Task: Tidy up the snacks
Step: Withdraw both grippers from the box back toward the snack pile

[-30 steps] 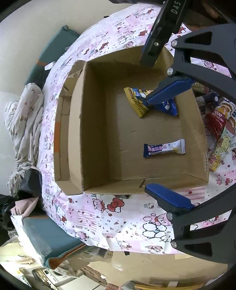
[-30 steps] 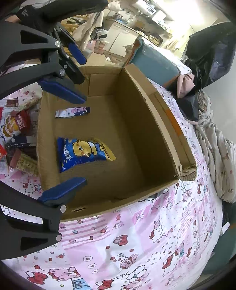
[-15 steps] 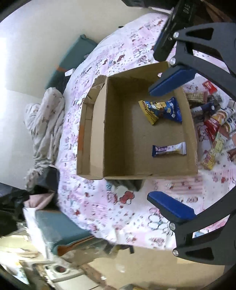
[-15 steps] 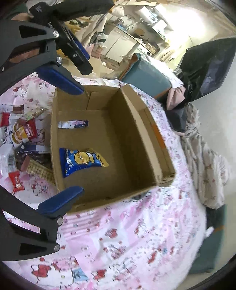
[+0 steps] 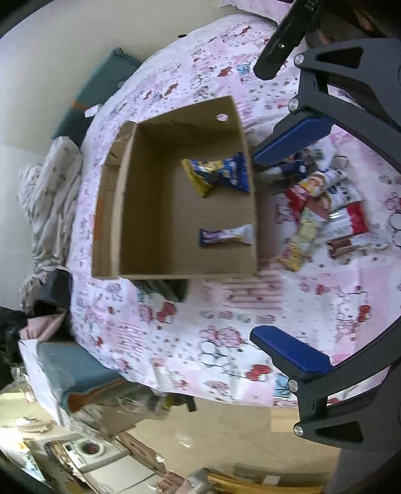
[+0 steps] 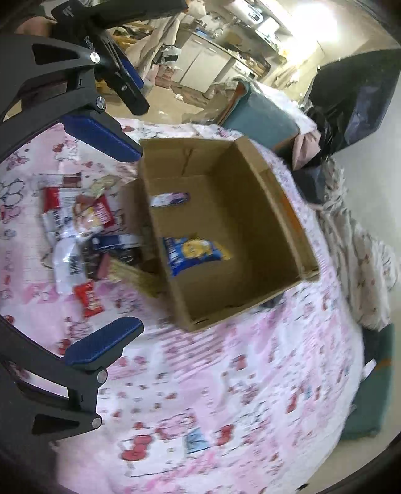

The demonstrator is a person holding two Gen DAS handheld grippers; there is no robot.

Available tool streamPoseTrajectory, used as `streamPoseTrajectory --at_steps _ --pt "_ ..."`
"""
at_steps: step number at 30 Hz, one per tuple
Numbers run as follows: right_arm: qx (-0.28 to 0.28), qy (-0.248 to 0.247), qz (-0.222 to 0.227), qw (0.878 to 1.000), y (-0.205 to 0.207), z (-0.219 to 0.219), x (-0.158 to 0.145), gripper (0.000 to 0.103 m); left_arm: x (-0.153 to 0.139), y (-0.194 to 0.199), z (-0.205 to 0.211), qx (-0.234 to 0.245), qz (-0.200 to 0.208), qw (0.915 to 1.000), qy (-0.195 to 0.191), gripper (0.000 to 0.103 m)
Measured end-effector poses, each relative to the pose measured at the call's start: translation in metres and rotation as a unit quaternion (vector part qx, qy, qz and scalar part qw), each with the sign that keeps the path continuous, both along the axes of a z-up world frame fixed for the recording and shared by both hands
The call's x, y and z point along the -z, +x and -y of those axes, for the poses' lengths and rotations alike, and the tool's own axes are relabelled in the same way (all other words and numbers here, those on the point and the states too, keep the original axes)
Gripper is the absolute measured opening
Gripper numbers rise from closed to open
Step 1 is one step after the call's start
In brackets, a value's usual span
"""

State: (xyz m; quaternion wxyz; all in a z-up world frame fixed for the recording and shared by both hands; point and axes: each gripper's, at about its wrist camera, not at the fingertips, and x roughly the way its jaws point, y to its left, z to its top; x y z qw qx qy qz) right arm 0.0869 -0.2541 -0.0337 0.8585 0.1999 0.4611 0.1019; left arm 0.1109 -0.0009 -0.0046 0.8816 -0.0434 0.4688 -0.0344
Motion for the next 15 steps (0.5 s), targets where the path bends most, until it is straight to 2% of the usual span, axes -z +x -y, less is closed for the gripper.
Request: streamPoseTrajectory --at_steps 5,15 --pt "-0.014 0.006 -0.032 0.999 -0.007 -0.004 0.016 0.103 0.015 -0.014 -0.006 -0.014 -0.030 0.9995 -0.002 0.103" --pt "-0.019 0.007 -0.082 0.996 -0.006 -0.008 0.038 0.103 0.029 -0.022 -0.008 -0.029 -0.056 0.9980 0.006 0.103"
